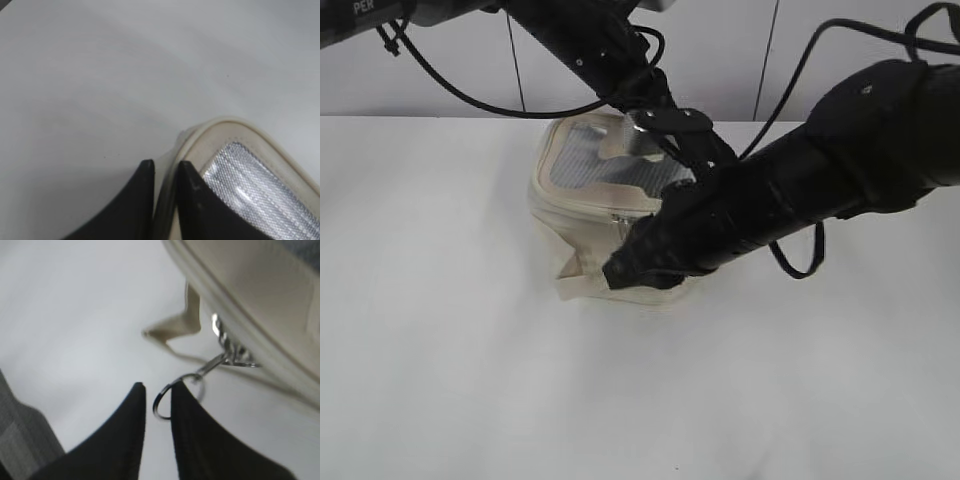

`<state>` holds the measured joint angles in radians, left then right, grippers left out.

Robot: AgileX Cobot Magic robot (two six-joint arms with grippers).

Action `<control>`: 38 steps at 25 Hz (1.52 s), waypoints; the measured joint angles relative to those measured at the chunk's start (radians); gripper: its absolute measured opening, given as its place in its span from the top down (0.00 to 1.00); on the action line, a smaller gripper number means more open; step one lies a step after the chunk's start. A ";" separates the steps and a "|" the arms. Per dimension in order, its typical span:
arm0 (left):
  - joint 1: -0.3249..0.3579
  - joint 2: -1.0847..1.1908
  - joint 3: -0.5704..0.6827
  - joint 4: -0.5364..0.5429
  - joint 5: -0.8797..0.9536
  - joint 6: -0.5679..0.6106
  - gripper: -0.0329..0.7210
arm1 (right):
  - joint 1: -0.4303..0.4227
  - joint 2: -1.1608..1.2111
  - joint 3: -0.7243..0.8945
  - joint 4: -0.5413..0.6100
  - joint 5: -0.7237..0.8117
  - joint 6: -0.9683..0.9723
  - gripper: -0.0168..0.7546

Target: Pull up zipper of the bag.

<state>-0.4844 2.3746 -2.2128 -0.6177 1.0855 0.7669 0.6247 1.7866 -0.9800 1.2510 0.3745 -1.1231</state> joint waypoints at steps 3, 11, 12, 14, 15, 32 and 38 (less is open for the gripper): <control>0.005 -0.009 0.000 -0.008 -0.005 -0.078 0.69 | -0.035 -0.033 0.000 -0.289 0.107 0.303 0.60; 0.033 -0.197 0.104 0.045 0.095 -0.200 0.81 | -0.081 -0.394 0.205 -0.852 0.199 0.912 0.47; 0.033 -0.250 0.163 0.047 0.091 -0.205 0.83 | -0.081 -0.460 0.245 -0.869 0.217 0.941 0.47; 0.033 -0.369 0.303 0.047 0.053 -0.211 0.85 | -0.081 -0.593 0.318 -0.891 0.264 1.001 0.47; 0.031 -0.445 0.395 0.048 0.015 -0.215 0.85 | -0.081 -0.647 0.344 -0.908 0.298 1.024 0.46; 0.020 -2.106 1.529 0.492 0.002 -0.719 0.86 | -0.082 -1.568 0.472 -1.212 0.678 1.110 0.46; 0.020 -2.380 1.633 0.547 0.070 -0.732 0.86 | -0.082 -1.758 0.476 -1.218 0.674 1.110 0.47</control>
<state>-0.4647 -0.0056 -0.5796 -0.0709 1.1559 0.0345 0.5429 0.0287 -0.5040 0.0331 1.0483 -0.0130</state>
